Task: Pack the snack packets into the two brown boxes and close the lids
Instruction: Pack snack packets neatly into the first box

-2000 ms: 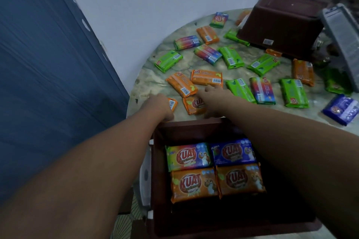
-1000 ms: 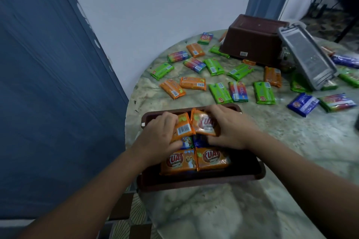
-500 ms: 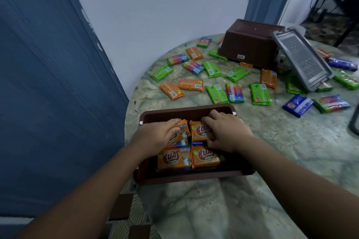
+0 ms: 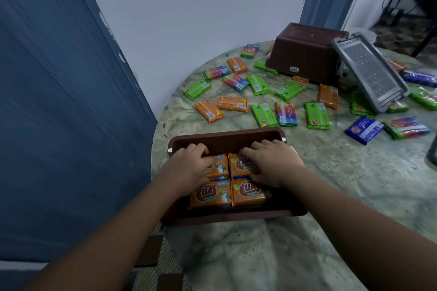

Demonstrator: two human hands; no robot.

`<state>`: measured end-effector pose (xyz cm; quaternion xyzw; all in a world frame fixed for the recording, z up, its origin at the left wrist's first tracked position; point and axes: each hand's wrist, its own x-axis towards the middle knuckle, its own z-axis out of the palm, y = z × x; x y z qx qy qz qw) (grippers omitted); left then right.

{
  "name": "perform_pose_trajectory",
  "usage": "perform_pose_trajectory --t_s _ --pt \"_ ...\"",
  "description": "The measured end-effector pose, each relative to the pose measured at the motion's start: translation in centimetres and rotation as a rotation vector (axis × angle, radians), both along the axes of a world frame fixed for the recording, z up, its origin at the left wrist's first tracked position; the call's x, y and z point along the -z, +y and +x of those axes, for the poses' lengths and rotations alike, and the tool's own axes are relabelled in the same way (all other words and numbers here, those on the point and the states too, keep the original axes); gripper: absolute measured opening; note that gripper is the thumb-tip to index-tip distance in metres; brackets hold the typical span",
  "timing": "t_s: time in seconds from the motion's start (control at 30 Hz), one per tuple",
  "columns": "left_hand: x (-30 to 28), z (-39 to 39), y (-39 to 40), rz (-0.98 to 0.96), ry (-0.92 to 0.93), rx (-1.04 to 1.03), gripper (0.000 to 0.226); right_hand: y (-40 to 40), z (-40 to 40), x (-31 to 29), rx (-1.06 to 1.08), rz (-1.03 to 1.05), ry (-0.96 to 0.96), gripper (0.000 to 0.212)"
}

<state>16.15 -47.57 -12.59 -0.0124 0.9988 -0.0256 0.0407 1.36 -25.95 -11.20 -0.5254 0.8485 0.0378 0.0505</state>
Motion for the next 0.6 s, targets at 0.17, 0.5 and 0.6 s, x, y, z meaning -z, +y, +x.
perform_pose_trajectory --t_s 0.17,0.5,0.6 --pt "-0.12 0.02 0.13 -0.033 -0.051 0.061 0.054 -0.09 -0.09 0.10 -0.017 0.028 0.015 0.069" --pt "0.00 -0.02 0.12 -0.075 -0.046 0.116 0.054 -0.28 -0.18 -0.11 -0.010 0.069 0.003 0.067" --pt "-0.38 0.12 0.32 0.007 0.096 0.099 0.050 -0.30 -0.03 -0.26 0.006 0.042 -0.025 0.069"
